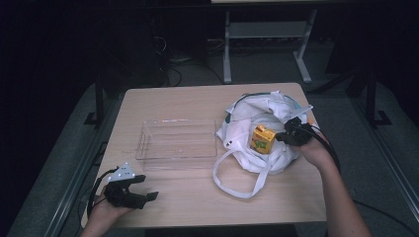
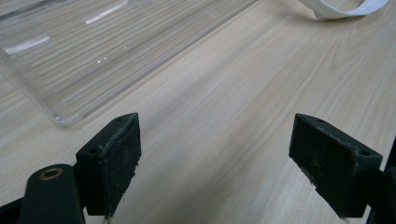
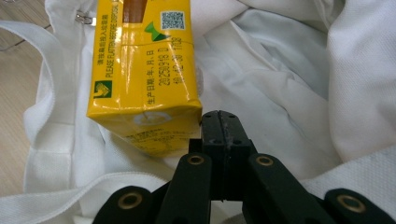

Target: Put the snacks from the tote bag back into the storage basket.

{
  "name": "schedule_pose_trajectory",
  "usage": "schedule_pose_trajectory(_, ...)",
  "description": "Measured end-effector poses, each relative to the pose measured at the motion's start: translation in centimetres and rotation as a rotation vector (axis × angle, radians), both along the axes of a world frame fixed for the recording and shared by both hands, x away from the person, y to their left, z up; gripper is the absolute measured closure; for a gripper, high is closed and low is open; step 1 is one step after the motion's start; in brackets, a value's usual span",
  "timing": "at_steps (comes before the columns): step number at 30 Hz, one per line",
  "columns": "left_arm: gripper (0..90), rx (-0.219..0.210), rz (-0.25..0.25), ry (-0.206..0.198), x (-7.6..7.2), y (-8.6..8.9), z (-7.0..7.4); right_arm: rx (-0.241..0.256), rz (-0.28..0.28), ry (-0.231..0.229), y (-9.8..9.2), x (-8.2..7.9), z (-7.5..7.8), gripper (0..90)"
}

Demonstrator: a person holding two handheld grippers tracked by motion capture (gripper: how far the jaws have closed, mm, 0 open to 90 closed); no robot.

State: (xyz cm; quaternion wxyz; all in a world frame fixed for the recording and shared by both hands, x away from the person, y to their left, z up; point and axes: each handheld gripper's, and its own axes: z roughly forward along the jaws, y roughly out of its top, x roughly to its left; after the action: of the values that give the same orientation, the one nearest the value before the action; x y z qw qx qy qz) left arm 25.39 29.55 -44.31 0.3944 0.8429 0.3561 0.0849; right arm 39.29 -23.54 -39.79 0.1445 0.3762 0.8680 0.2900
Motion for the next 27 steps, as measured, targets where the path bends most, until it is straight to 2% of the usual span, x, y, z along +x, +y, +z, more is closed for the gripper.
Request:
schedule_pose_trajectory(5,16.3,-0.001,0.001,-0.002,0.0,0.0,0.0,-0.009,0.017,0.008,-0.2,-0.1,-0.2,89.9)
schedule_pose_trajectory(9,16.3,0.0,-0.002,-0.003,0.0,0.0,0.0,-0.028,0.005,0.019,-0.3,-0.3,-0.4,89.9)
schedule_pose_trajectory(12,16.3,-0.001,0.0,-0.006,0.0,0.1,0.0,-0.002,-0.007,0.01,-0.7,-0.5,0.0,89.8)
schedule_pose_trajectory(17,16.3,-0.003,0.004,-0.006,0.0,0.1,0.1,-0.009,-0.013,0.008,-1.1,-0.7,0.6,89.4)
schedule_pose_trajectory(27,16.3,-0.001,-0.001,-0.009,0.0,0.0,0.1,0.003,0.022,0.029,-1.6,-1.6,3.8,67.0)
